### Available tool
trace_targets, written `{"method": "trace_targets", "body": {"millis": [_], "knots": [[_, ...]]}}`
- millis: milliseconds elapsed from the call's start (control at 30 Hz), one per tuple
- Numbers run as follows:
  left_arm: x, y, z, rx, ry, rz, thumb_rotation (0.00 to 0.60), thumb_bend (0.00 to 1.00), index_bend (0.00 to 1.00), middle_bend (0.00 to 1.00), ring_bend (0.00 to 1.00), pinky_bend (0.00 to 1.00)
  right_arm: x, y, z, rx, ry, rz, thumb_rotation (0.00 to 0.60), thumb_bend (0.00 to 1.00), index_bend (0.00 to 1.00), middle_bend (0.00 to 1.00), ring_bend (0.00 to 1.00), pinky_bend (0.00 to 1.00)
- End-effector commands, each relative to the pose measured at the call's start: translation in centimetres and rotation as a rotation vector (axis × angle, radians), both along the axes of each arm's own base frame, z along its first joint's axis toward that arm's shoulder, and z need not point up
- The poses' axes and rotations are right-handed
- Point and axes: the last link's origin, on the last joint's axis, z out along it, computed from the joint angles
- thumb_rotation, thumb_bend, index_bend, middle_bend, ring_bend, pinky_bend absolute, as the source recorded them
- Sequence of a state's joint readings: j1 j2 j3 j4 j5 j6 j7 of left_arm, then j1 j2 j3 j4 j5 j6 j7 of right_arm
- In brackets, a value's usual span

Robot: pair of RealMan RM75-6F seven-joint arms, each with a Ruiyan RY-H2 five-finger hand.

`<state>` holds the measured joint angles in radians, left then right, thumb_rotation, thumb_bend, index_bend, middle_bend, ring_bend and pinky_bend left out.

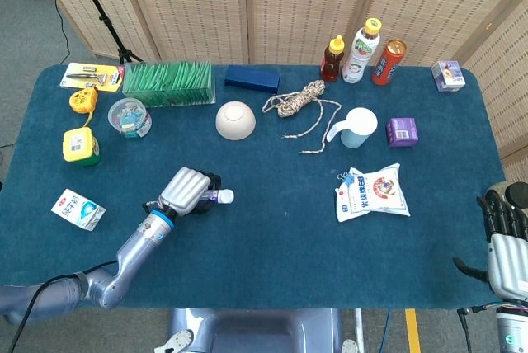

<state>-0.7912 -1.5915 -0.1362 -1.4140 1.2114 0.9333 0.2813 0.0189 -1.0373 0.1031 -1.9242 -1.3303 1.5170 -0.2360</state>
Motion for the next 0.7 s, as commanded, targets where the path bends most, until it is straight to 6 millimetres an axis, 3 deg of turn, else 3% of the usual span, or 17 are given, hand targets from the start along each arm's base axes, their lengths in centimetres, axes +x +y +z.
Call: {"method": "trace_targets", "body": {"millis": [33,533,700], "knots": [[0.7,0.3,0.6,-0.003,-0.007,-0.024,0.600,0.47,0.57,0.52,0.54,0.56,0.1,-0.2,0.0,0.008,-0.014,0.010,0.600,0.00,0.00,0.00,0.00,0.00],[5.4,1.4,3.8,-0.093,0.029,-0.191,0.600,0.48,0.57,0.52,0.53,0.56,2.2,-2.7,-0.7,0.078,-0.175,0.182,0.600,0.00,0.24,0.06,0.00,0.00],[7.3,1.6,4.3,-0.116,0.053,-0.240,0.600,0.48,0.57,0.53,0.54,0.56,3.2,-4.2,-1.2,0.131,-0.223,0.250,0.600,0.00,0.26,0.09,0.00,0.00]]}}
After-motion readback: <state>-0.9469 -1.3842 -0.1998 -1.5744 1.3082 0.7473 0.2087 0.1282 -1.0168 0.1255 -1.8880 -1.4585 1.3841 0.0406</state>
